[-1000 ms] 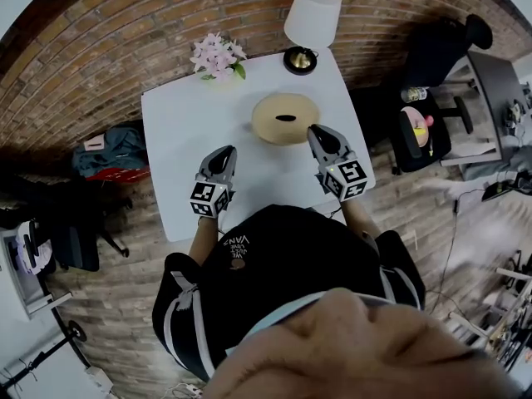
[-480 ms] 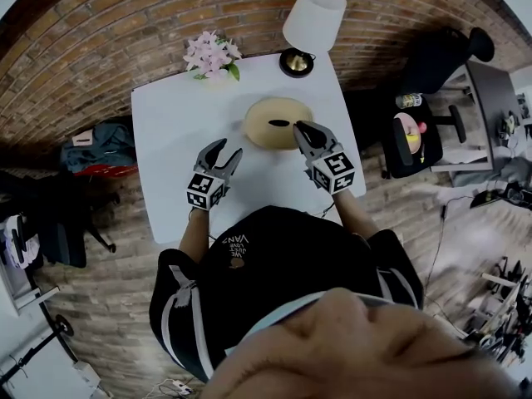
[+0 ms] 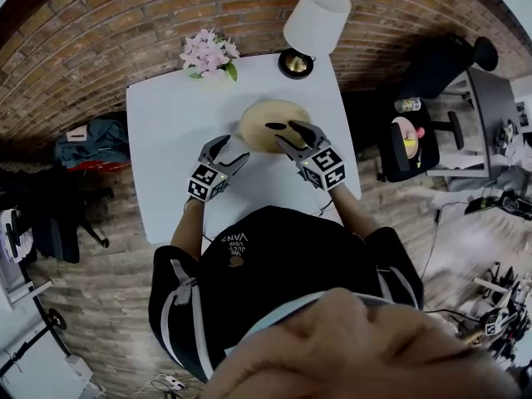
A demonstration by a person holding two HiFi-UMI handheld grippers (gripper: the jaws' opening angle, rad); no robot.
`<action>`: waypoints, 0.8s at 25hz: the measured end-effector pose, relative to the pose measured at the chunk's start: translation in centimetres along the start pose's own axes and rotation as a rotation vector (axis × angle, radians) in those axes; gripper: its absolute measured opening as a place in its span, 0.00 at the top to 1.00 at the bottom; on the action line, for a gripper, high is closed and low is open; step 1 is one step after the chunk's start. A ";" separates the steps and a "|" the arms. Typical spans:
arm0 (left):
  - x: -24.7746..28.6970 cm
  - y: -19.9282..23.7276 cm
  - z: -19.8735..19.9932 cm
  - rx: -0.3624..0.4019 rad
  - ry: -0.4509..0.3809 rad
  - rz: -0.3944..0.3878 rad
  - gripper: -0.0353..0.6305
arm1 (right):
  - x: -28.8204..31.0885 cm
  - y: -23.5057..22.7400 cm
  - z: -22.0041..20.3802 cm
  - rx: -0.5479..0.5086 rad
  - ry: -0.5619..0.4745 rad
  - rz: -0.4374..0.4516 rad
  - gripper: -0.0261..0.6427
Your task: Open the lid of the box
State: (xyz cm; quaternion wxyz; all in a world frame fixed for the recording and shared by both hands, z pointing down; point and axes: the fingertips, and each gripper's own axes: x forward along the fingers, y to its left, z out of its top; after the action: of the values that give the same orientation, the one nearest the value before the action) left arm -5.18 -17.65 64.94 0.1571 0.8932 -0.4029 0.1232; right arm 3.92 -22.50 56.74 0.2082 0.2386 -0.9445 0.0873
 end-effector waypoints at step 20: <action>4.7 1.4 -2.4 0.128 0.145 -0.040 0.39 | 4.3 3.3 -5.5 -0.319 0.388 0.312 0.45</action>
State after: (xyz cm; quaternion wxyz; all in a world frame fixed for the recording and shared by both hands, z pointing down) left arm -3.46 -20.80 69.04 0.1306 0.8980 -0.3639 0.2100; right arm 0.83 -20.00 63.30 0.4038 0.0339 -0.9141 0.0128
